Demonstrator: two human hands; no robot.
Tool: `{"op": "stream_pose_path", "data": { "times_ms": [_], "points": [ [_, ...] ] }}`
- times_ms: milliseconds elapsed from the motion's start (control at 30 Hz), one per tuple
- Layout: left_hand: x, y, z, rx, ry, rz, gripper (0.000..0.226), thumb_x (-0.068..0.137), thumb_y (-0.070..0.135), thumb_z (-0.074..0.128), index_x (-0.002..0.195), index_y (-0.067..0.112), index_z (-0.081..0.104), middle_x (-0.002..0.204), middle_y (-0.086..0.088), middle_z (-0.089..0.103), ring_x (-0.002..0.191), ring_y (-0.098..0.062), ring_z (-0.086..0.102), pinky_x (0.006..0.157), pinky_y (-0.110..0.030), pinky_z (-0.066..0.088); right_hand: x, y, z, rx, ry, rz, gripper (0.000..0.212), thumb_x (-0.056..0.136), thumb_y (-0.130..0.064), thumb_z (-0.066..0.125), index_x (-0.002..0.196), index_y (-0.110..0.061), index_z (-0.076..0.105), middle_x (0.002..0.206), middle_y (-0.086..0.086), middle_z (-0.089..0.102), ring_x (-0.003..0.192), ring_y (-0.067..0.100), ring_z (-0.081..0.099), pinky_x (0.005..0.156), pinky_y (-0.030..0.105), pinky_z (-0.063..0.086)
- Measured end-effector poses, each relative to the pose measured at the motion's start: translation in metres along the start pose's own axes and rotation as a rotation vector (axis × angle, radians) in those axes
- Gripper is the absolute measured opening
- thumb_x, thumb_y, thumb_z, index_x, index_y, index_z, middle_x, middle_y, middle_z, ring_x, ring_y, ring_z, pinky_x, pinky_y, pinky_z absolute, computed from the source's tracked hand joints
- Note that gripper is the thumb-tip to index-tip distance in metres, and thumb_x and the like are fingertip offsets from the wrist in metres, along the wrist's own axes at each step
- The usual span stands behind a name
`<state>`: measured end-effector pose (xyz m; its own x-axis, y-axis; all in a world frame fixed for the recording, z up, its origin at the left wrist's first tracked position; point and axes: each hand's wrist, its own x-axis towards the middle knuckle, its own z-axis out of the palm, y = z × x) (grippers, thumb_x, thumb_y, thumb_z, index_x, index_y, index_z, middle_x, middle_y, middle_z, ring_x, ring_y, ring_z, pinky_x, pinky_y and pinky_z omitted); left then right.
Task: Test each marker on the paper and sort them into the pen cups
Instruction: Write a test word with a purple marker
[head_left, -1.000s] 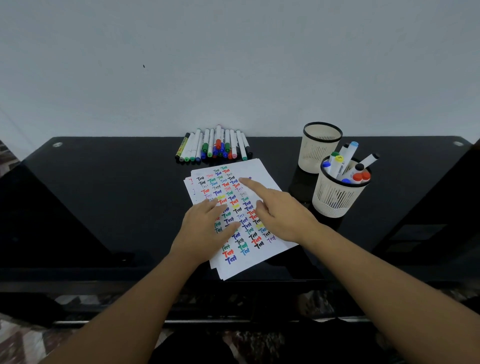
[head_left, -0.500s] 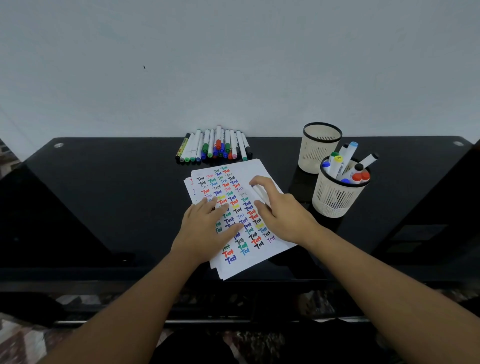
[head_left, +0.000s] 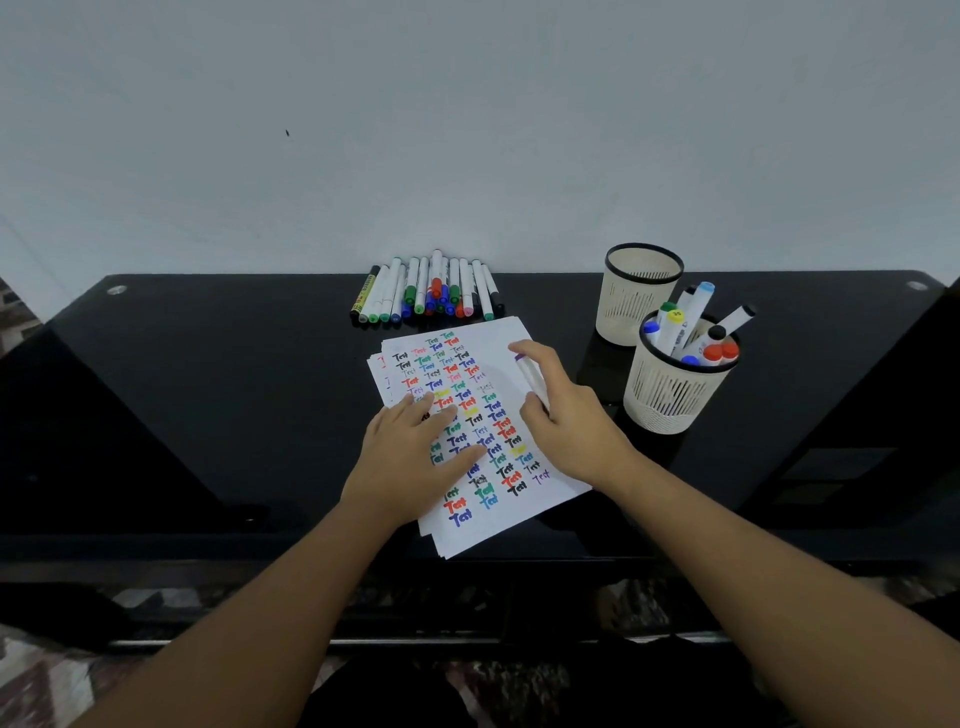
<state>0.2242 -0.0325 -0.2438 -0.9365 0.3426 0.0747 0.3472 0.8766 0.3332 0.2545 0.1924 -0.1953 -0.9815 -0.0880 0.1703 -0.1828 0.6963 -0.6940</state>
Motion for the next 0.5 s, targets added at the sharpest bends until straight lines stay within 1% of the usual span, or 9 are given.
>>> {"op": "stream_pose_path", "data": {
  "times_ms": [100, 167, 233, 267, 333, 367, 433, 467, 500],
  "points": [
    [0.000, 0.000, 0.000, -0.001, 0.004, -0.003, 0.101, 0.074, 0.093, 0.019, 0.153, 0.035, 0.041, 0.166, 0.003, 0.028, 0.155, -0.018, 0.014, 0.126, -0.046, 0.008, 0.002, -0.002, -0.005, 0.037, 0.000, 0.001, 0.056, 0.108, -0.022, 0.041, 0.140, -0.064, 0.023, 0.074, 0.020, 0.062, 0.054, 0.018, 0.048, 0.049, 0.032, 0.040],
    [0.000, -0.001, 0.001, -0.001, 0.009, -0.002, 0.100, 0.074, 0.094, 0.020, 0.153, 0.035, 0.042, 0.165, 0.003, 0.028, 0.155, -0.018, 0.015, 0.126, -0.046, 0.009, 0.001, -0.006, -0.008, 0.033, 0.007, -0.010, 0.050, 0.105, -0.021, 0.047, 0.135, -0.058, 0.030, 0.070, 0.019, 0.060, 0.052, 0.015, 0.047, 0.050, 0.034, 0.041],
    [0.001, -0.001, 0.001, 0.004, 0.009, 0.000, 0.097, 0.077, 0.094, 0.025, 0.153, 0.035, 0.042, 0.165, 0.003, 0.029, 0.155, -0.018, 0.016, 0.126, -0.046, 0.010, -0.002, -0.009, -0.010, 0.017, 0.010, -0.029, 0.047, 0.101, -0.020, 0.051, 0.130, -0.053, 0.033, 0.068, 0.017, 0.059, 0.050, 0.014, 0.047, 0.052, 0.038, 0.044],
    [0.001, -0.001, 0.001, 0.004, 0.005, 0.000, 0.094, 0.079, 0.092, 0.028, 0.153, 0.035, 0.042, 0.165, 0.003, 0.028, 0.155, -0.018, 0.015, 0.126, -0.046, 0.010, -0.004, -0.011, -0.010, 0.025, 0.016, -0.027, 0.047, 0.101, -0.020, 0.051, 0.130, -0.052, 0.033, 0.071, 0.016, 0.062, 0.052, 0.015, 0.050, 0.053, 0.039, 0.046],
    [0.001, -0.001, 0.001, -0.002, -0.005, -0.005, 0.087, 0.083, 0.087, 0.033, 0.153, 0.036, 0.041, 0.166, 0.004, 0.027, 0.155, -0.018, 0.014, 0.126, -0.045, 0.008, -0.006, -0.013, -0.011, 0.106, 0.027, -0.006, 0.050, 0.104, -0.018, 0.045, 0.135, -0.055, 0.032, 0.087, 0.010, 0.068, 0.061, 0.018, 0.059, 0.057, 0.039, 0.052],
    [0.001, -0.001, 0.001, -0.004, -0.009, -0.006, 0.086, 0.084, 0.087, 0.034, 0.153, 0.036, 0.040, 0.166, 0.004, 0.026, 0.155, -0.018, 0.013, 0.127, -0.045, 0.007, -0.006, -0.013, -0.013, 0.153, 0.034, -0.003, 0.052, 0.106, -0.017, 0.041, 0.139, -0.057, 0.032, 0.096, 0.005, 0.069, 0.065, 0.016, 0.061, 0.060, 0.037, 0.054],
    [0.001, -0.002, 0.001, -0.004, -0.010, -0.005, 0.086, 0.084, 0.087, 0.034, 0.154, 0.036, 0.040, 0.166, 0.005, 0.026, 0.155, -0.018, 0.013, 0.126, -0.045, 0.007, -0.004, -0.016, -0.018, 0.178, 0.056, -0.020, 0.051, 0.111, -0.017, 0.035, 0.145, -0.055, 0.037, 0.103, -0.007, 0.065, 0.068, 0.010, 0.058, 0.063, 0.025, 0.050],
    [0.000, -0.002, 0.001, -0.005, -0.008, -0.003, 0.087, 0.083, 0.087, 0.034, 0.153, 0.037, 0.040, 0.166, 0.005, 0.026, 0.155, -0.017, 0.013, 0.126, -0.045, 0.007, -0.003, -0.019, -0.022, 0.167, 0.077, -0.026, 0.046, 0.112, -0.017, 0.034, 0.143, -0.049, 0.046, 0.101, -0.008, 0.061, 0.070, 0.010, 0.057, 0.066, 0.023, 0.048],
    [0.000, -0.002, 0.002, -0.006, -0.007, -0.002, 0.087, 0.083, 0.088, 0.034, 0.153, 0.037, 0.040, 0.166, 0.005, 0.026, 0.155, -0.017, 0.013, 0.126, -0.045, 0.008, -0.002, -0.023, -0.027, 0.164, 0.104, -0.024, 0.041, 0.112, -0.017, 0.035, 0.137, -0.040, 0.056, 0.098, -0.006, 0.059, 0.072, 0.009, 0.057, 0.068, 0.021, 0.046]
  ]
}}
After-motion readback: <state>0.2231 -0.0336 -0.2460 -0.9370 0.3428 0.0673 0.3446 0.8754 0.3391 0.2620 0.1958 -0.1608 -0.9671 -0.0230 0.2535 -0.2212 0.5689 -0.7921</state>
